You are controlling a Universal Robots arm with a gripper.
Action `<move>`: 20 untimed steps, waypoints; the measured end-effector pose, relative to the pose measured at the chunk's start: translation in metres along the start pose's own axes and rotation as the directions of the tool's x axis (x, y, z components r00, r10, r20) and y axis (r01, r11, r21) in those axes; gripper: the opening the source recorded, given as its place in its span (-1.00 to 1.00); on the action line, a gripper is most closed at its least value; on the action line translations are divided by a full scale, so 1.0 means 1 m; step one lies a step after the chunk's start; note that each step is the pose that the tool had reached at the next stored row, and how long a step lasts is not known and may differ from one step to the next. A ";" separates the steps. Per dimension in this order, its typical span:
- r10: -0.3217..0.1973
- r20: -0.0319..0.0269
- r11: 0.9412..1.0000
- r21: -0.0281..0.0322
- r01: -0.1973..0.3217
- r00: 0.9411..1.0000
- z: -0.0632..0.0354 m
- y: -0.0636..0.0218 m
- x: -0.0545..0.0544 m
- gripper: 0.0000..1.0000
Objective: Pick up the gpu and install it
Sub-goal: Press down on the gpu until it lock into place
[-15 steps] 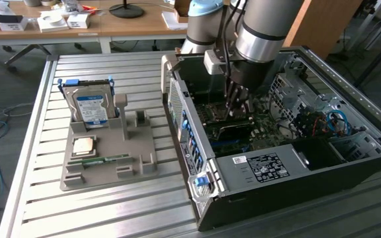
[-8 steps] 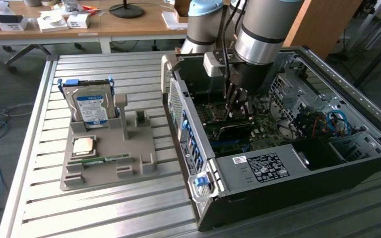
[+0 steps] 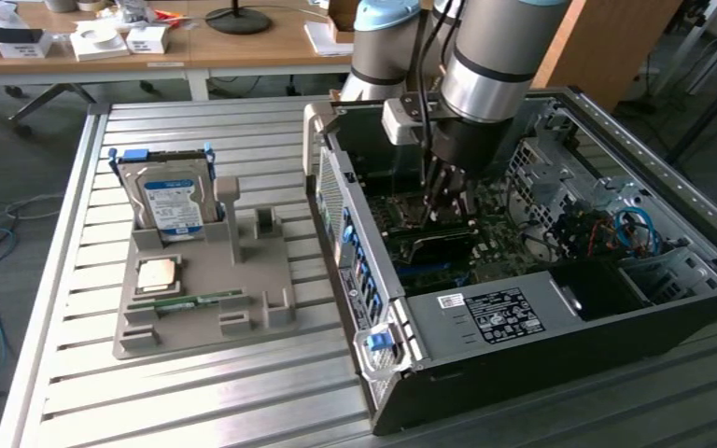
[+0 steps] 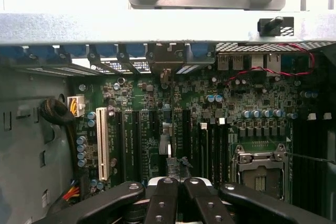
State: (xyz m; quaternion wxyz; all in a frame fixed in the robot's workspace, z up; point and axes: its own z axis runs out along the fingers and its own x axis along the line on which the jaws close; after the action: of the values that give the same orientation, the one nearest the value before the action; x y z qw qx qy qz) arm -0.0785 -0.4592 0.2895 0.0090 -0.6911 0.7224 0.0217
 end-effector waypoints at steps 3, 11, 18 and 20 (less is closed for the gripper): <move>0.000 0.000 1.000 0.000 0.000 1.000 0.0036 0.0000 0.000 -0.79; 0.000 0.001 1.000 0.000 0.000 1.000 0.0070 0.0000 0.000 -0.79; 0.000 0.001 1.000 0.000 0.000 1.000 0.0098 -0.0001 0.000 -0.79; 0.000 0.001 1.000 0.000 0.000 1.000 0.0098 -0.0001 0.000 -0.79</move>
State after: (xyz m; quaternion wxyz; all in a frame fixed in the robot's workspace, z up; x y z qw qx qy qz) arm -0.0785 -0.4592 0.2797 0.0093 -0.6911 0.7224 0.0222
